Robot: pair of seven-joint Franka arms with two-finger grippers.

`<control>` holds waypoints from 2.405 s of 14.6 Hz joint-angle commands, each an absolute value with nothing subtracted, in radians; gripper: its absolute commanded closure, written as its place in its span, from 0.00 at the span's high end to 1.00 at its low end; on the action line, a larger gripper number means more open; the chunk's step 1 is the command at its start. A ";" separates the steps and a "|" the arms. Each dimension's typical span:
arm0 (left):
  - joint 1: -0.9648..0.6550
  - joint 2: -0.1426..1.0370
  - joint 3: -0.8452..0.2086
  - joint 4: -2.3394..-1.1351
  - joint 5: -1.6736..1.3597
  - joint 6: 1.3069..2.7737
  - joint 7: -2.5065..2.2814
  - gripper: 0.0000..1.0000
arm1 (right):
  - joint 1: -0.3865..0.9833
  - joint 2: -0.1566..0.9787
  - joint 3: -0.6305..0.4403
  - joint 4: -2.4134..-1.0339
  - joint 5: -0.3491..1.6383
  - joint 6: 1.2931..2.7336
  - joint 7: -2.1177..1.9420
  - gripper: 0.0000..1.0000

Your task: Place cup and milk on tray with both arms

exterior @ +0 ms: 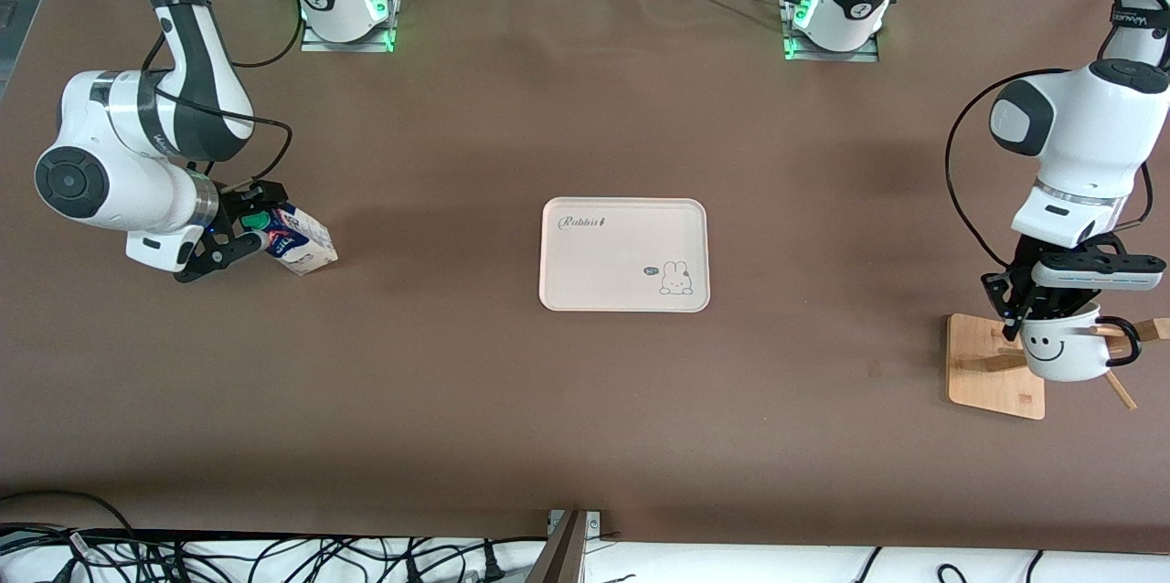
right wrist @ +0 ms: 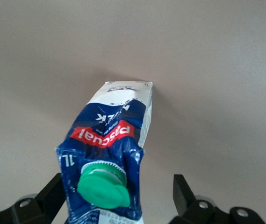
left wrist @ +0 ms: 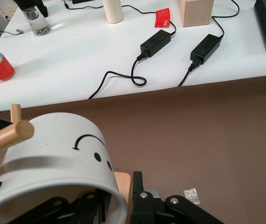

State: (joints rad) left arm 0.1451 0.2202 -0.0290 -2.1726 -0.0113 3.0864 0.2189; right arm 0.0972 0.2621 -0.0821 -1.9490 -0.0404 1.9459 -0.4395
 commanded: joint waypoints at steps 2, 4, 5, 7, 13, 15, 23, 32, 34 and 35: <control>0.147 0.230 -0.032 -2.158 0.006 3.091 0.232 0.32 | 0.095 0.233 -0.087 -1.983 -0.051 1.974 -0.462 1.00; 0.149 0.230 -0.031 -2.158 0.008 3.091 0.233 0.25 | 0.097 0.236 -0.086 -1.980 -0.051 1.982 -0.460 1.00; 0.149 0.230 -0.031 -2.158 0.008 3.091 0.233 0.21 | 0.097 0.238 -0.084 -1.979 -0.049 1.982 -0.457 1.00; 0.149 0.230 -0.031 -2.158 0.008 3.091 0.238 0.13 | 0.097 0.248 -0.083 -1.964 -0.034 1.983 -0.442 1.00; 0.149 0.227 -0.032 -2.158 0.009 3.091 0.239 0.00 | 0.100 0.273 -0.080 -1.914 0.008 1.980 -0.442 0.85; 0.149 0.221 -0.032 -2.154 0.009 3.091 0.239 0.00 | 0.100 0.275 -0.080 -1.914 0.009 1.982 -0.451 0.50; 0.130 0.215 -0.051 -2.106 0.012 3.088 0.290 0.00 | 0.097 0.281 -0.080 -1.916 0.009 1.974 -0.443 0.41; 0.107 0.212 -0.139 -2.102 0.011 3.024 0.281 0.00 | 0.097 0.181 -0.078 -1.838 0.142 1.918 -0.424 0.41; 0.097 0.207 -0.169 -2.065 0.011 2.886 0.281 0.00 | 0.104 0.199 -0.077 -1.749 0.202 1.852 -0.361 0.41; 0.086 0.209 -0.184 -2.031 0.011 2.788 0.278 0.00 | 0.121 0.204 -0.077 -1.720 0.210 1.830 -0.321 0.41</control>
